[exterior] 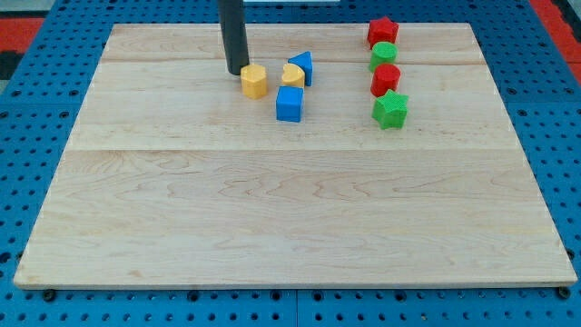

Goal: Move the blue blocks and yellow blocks towards the center of the board

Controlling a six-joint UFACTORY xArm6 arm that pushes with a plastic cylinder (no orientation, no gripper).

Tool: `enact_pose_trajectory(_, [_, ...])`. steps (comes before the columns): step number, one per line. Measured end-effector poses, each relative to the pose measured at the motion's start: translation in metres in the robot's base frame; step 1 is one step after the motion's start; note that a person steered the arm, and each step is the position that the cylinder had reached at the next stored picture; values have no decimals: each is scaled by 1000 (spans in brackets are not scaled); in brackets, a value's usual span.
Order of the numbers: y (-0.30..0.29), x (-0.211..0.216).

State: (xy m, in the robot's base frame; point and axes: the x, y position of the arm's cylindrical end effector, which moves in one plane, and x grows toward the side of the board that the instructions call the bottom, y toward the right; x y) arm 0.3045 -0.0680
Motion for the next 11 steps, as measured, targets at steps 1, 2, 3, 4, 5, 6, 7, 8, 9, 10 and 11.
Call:
enact_pose_trajectory(1, [11, 3])
enact_pose_trajectory(2, [10, 6])
enact_pose_trajectory(3, [16, 17])
enact_pose_trajectory(4, [11, 5])
enact_pose_trajectory(5, [9, -57])
enact_pose_trajectory(6, [86, -69])
enact_pose_trajectory(7, [98, -47])
enact_pose_trajectory(8, [98, -26])
enact_pose_trajectory(9, [92, -14])
enact_pose_trajectory(10, [88, -6])
enact_pose_trajectory(11, [88, -4])
